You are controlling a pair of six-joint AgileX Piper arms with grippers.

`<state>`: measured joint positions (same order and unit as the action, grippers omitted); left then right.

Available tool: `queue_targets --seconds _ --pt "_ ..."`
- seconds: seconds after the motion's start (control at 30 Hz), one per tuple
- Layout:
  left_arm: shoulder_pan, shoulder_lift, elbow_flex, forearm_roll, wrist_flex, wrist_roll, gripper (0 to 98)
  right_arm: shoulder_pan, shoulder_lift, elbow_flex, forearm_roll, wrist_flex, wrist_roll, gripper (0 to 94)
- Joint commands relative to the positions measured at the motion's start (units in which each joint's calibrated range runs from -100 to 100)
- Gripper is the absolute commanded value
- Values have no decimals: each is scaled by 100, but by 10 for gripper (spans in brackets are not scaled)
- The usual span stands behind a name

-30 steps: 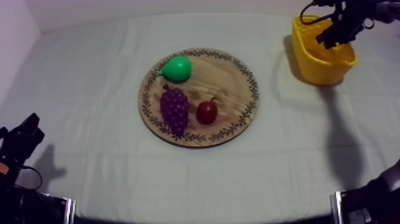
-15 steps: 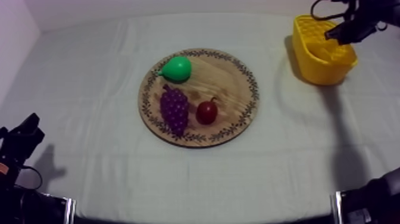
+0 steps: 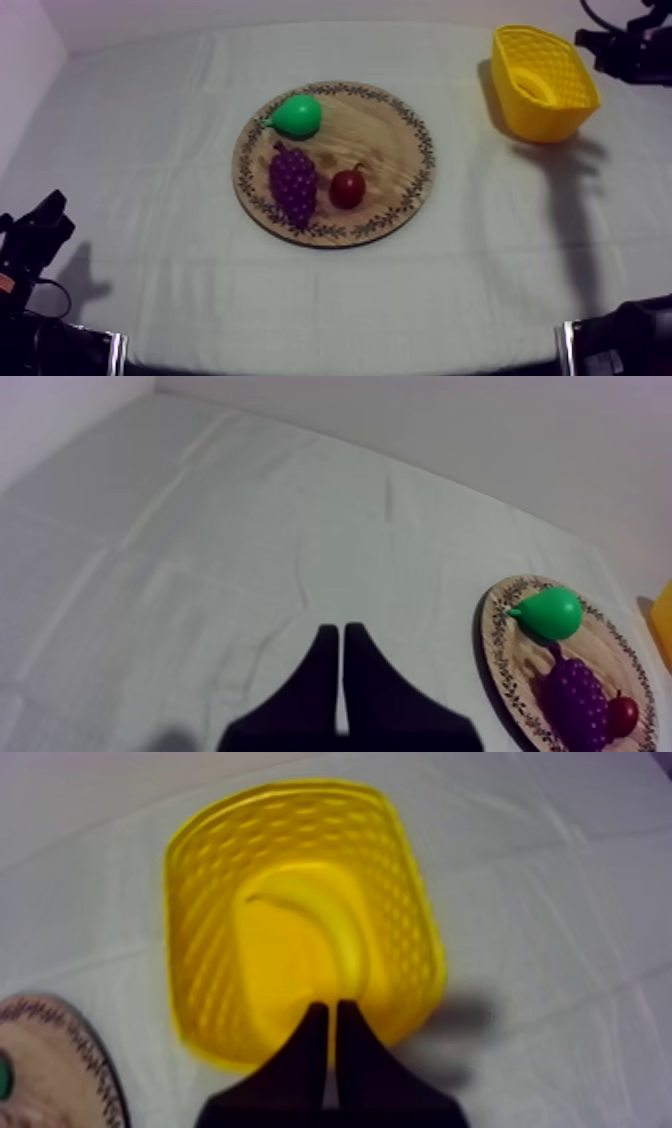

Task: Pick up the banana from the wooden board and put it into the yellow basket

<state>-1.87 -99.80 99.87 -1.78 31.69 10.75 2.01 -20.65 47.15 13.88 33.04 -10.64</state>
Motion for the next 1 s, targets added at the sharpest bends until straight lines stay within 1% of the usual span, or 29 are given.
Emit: queue_targets --seconds 0.0,0.13,0.23,0.37,0.53,0.67,0.83,0.97 --pt "2 -3 2 0 0 0 1 -32 -1483 1142 -331 -70 384 5" --pt "2 -3 2 0 0 1 1 -28 -2855 2155 -896 -111 933 5" --pt "2 -3 2 0 0 1 1 27 -3954 2826 -1277 -4 1327 5" --pt "2 -3 2 0 0 2 1 51 -5232 3493 -1592 341 1754 5" --pt "2 -3 2 0 0 2 1 54 -6354 4058 -1827 704 2066 5" --pt "2 -3 2 0 0 0 1 102 -6984 4381 -1940 921 2182 5" --pt "2 -3 2 0 0 -1 1 131 -7407 4799 -1976 929 2198 5" --pt "2 -3 2 0 0 -1 1 149 -7479 5043 -1833 797 1942 5"
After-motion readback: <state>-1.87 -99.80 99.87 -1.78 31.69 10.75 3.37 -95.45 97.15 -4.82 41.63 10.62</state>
